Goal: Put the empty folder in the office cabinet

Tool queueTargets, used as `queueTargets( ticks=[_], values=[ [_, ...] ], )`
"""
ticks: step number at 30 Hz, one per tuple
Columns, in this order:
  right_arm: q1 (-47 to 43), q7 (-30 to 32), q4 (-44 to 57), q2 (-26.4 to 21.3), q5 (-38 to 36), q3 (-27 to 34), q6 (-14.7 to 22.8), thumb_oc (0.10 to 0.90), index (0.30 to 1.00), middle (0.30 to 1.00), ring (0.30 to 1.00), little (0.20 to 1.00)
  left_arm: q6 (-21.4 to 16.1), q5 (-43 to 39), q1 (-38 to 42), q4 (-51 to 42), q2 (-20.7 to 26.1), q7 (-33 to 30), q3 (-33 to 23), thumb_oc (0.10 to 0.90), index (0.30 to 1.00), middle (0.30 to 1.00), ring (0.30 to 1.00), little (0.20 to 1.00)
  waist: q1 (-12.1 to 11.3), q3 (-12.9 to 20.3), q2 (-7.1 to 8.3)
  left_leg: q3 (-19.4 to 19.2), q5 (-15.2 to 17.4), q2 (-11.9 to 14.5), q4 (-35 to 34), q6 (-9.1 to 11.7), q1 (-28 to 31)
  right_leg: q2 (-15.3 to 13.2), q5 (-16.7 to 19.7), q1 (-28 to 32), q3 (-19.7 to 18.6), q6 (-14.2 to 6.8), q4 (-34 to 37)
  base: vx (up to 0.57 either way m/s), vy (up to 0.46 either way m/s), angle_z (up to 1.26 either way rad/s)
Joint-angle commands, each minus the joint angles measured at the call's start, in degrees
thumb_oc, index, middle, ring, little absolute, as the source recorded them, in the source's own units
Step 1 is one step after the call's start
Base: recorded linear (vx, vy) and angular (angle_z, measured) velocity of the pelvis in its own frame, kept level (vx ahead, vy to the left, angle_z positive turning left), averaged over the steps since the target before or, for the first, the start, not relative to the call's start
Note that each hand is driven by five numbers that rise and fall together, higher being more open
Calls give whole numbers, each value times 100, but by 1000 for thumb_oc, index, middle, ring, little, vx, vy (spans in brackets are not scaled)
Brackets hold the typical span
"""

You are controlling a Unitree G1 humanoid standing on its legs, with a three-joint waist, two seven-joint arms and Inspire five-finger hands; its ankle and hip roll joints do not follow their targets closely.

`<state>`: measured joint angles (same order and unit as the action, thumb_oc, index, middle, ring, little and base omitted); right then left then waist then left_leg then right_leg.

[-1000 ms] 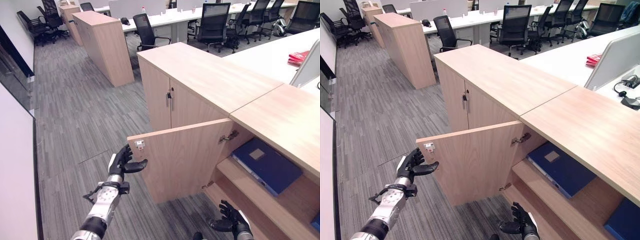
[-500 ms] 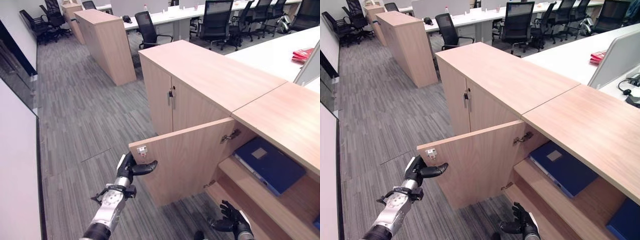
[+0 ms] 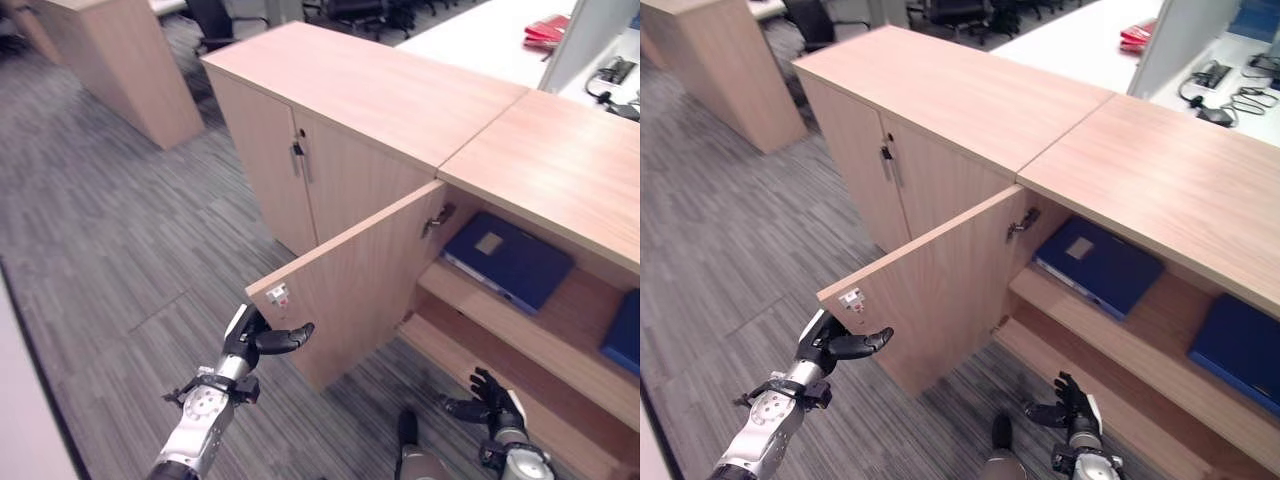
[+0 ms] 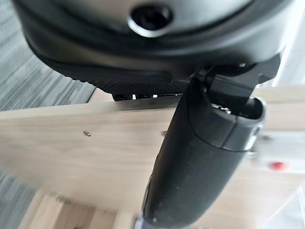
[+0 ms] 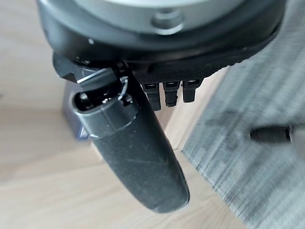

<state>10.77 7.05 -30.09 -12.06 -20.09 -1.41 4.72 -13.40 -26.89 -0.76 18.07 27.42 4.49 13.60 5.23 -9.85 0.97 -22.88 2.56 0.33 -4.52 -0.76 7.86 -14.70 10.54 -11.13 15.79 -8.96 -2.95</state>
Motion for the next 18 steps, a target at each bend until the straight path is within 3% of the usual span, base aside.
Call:
queueTargets(
  ticks=[1,2,5,7,9,13,17,18],
  values=[
    [-655,165,558,-183,-237,-218,495,800,900,900,900,900,-348,-83,583,-1205,-257,681,503,800,900,900,900,900,137,-1,-247,-241,91,393,-10,227,-51,-333,-330,558,632,-434,-272,-243,109,-64],
    [-693,143,612,-203,-192,-313,530,800,900,900,900,900,-369,-133,561,-1356,-206,682,458,800,900,900,900,900,63,44,-251,-336,164,392,1,207,-23,-353,-582,769,768,-449,-503,-228,62,-68],
    [-884,80,393,-217,-97,-485,498,800,900,900,900,900,-365,-263,390,-1870,-44,771,292,800,900,900,900,900,-101,211,-194,-903,-53,465,38,157,-111,-474,-682,1219,1063,-469,-877,-272,-32,-123],
    [-938,80,300,-189,-106,-526,491,800,900,900,900,900,-376,-295,301,-1998,-17,782,218,800,900,900,900,900,-191,259,-183,-1088,-116,521,62,157,-128,-544,-641,1357,1168,-495,-905,-199,-63,-102],
    [-1046,44,112,-121,-151,-644,437,800,900,900,900,900,-357,-357,25,-2207,32,797,77,800,900,900,900,900,-412,408,-149,-1540,-189,642,133,216,-75,-697,-512,1699,1530,-513,-581,-191,-198,-42],
    [-851,-104,249,-114,-254,-742,421,800,900,900,900,900,-375,-353,-278,-2135,-89,757,-87,800,900,900,900,900,-386,545,-177,-1745,-531,1106,301,540,-11,-224,-796,2022,1264,-396,337,-59,-314,-81],
    [-576,-222,297,-261,-199,-891,412,800,900,900,900,900,-330,-370,-497,-2013,-346,695,-149,800,900,900,900,900,-134,537,-285,-1891,-851,1701,593,857,114,294,-1182,2214,940,-105,680,-43,-349,-73],
    [-576,-222,297,-261,-199,-891,412,800,900,900,900,900,-330,-370,-497,-2013,-346,695,-149,800,900,900,900,900,-134,537,-285,-1891,-851,1701,593,857,114,294,-1182,2214,940,-105,680,-36,-249,-71]
  ],
)
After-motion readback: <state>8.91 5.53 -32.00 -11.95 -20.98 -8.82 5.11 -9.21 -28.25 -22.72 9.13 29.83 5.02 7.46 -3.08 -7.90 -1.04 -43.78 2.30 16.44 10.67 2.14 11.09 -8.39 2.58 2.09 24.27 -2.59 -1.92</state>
